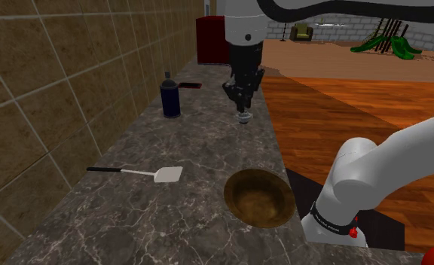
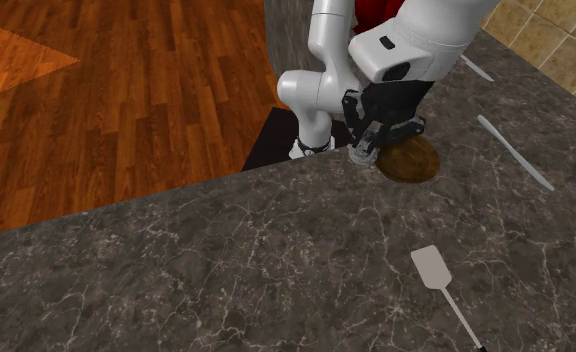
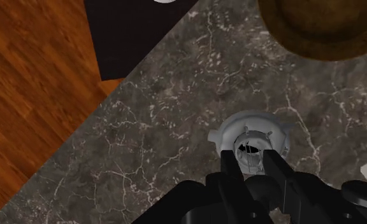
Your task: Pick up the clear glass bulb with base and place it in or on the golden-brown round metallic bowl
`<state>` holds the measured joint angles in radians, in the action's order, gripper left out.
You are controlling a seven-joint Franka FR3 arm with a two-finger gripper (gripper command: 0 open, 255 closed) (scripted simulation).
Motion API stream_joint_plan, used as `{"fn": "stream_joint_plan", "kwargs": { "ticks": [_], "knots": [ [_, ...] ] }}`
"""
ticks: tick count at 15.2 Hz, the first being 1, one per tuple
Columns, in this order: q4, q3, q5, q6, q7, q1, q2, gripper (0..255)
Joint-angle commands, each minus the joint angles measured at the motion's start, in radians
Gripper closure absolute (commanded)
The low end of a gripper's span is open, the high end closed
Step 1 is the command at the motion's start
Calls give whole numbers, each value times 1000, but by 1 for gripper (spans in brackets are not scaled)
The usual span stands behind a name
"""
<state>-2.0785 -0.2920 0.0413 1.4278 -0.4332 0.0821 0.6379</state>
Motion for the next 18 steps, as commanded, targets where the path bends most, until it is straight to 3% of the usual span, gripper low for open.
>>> {"fn": "stream_joint_plan", "kwargs": {
  "ticks": [1,12,18],
  "knots": [
    [-10,-30,27,-20,-40,16,30,255],
    [20,-206,190,-141,-270,91,142,255],
    [-64,-222,210,-87,-275,103,174,255]
  ]
}}
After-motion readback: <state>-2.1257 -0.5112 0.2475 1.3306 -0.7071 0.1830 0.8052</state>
